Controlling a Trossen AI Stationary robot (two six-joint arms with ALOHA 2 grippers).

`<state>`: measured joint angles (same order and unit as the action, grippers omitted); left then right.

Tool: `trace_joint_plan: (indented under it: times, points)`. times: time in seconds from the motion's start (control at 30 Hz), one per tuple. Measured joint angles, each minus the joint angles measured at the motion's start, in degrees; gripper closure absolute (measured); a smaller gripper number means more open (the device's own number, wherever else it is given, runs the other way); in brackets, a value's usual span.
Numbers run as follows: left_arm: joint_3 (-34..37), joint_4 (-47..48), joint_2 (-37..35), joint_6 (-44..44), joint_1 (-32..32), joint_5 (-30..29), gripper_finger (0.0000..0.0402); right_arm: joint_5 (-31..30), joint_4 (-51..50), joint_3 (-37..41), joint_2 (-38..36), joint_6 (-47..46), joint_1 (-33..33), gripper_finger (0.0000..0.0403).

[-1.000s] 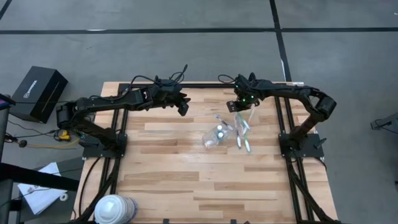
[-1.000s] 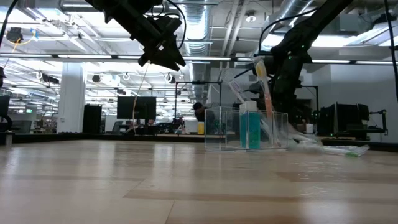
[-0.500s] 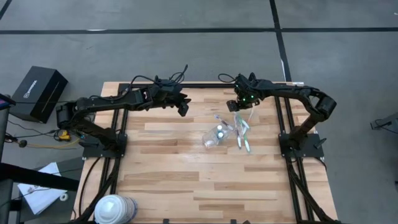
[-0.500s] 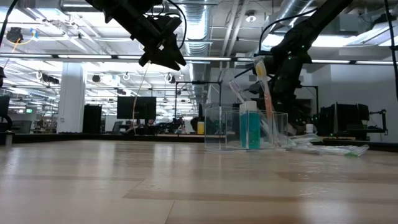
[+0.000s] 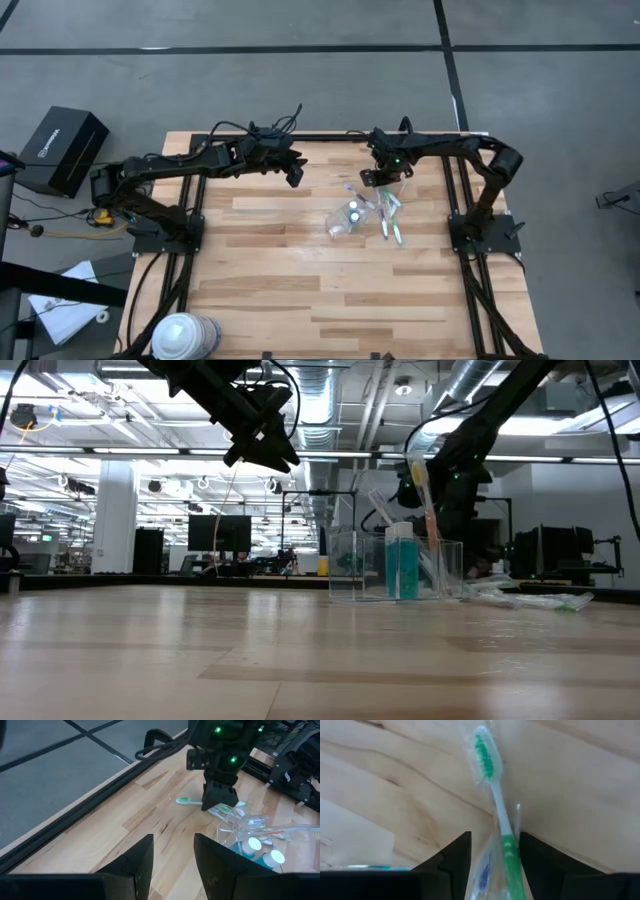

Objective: Pick & Place toothbrushing station
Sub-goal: Put the green toothbrush into the transparent organizer

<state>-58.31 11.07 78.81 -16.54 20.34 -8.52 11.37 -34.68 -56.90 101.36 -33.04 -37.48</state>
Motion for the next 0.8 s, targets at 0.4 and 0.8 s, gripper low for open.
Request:
trace_joint_plan:
  times: [0.4,0.8]
  points:
    - [0.0,0.0,0.0,0.2,0.0,0.0,0.0266,-0.6,2.5,0.0,0.2,-1.2,-1.8,0.0315]
    - [0.0,0.0,0.0,0.2,0.3,0.0,0.0266,0.4,4.4,0.0,0.2,-2.0,-2.6,0.0332]
